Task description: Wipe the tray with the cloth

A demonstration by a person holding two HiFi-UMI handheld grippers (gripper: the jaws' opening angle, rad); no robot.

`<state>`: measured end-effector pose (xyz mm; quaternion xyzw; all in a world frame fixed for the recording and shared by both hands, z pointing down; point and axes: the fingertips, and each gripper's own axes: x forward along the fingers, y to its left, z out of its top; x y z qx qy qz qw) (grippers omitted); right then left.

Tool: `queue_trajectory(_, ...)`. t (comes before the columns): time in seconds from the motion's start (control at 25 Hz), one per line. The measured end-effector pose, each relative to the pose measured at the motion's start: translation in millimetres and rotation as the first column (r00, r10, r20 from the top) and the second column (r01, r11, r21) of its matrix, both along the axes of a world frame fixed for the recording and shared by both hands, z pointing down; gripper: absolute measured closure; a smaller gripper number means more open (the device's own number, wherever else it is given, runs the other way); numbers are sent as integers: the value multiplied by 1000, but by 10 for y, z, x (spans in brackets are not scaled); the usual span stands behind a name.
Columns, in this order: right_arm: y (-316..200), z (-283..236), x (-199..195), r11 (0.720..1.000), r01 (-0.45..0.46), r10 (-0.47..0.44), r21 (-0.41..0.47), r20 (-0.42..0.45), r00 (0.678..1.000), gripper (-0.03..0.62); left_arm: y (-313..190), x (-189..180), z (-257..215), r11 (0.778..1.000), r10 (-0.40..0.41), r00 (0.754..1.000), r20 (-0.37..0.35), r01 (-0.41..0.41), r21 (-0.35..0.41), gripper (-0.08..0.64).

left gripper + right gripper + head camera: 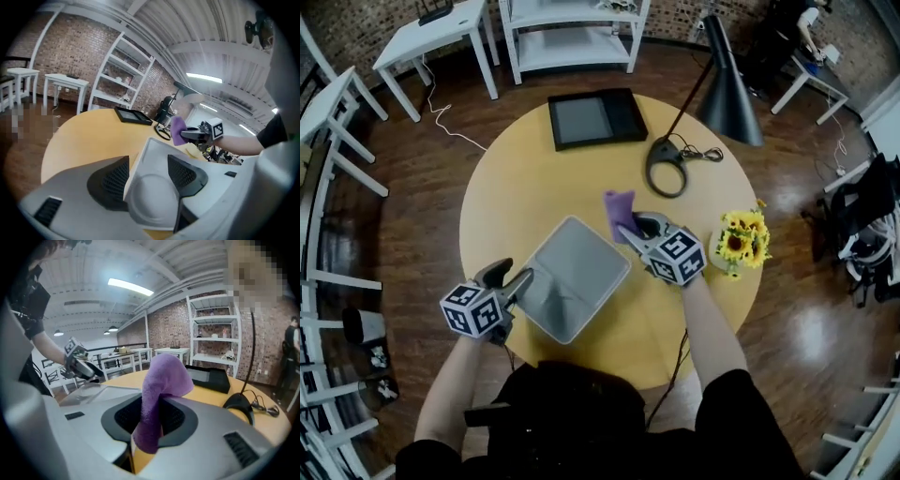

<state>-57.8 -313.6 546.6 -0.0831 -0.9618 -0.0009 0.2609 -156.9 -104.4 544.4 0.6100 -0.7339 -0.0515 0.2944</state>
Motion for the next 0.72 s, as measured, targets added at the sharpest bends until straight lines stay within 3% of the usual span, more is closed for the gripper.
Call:
queue_trajectory(0.08,-66,247,-346,996,79,-76,37,-64,995,503,221,61,22,996,-86,996,15,86,-15,304)
queue_trajectory(0.16,-65,539,-629,987,159,-156,7,-145,977,505,410,158,73,987,-159,987,-16,159,-20,304)
queue_trajectory(0.32,94,992,-832,942,319,-336,-106,-299,893,506,686,378,145,965,-260,962,-79,258,-39,304)
queue_trajectory(0.44,290,1036,-835,878,472,-470,-77,-320,823,509,868,452,122,949,-315,946,-81,312,-48,304)
queue_trajectory(0.72,350,965,-441,840,543,-521,-11,-299,800,511,1030,485,153,926,-375,915,-149,375,-32,304)
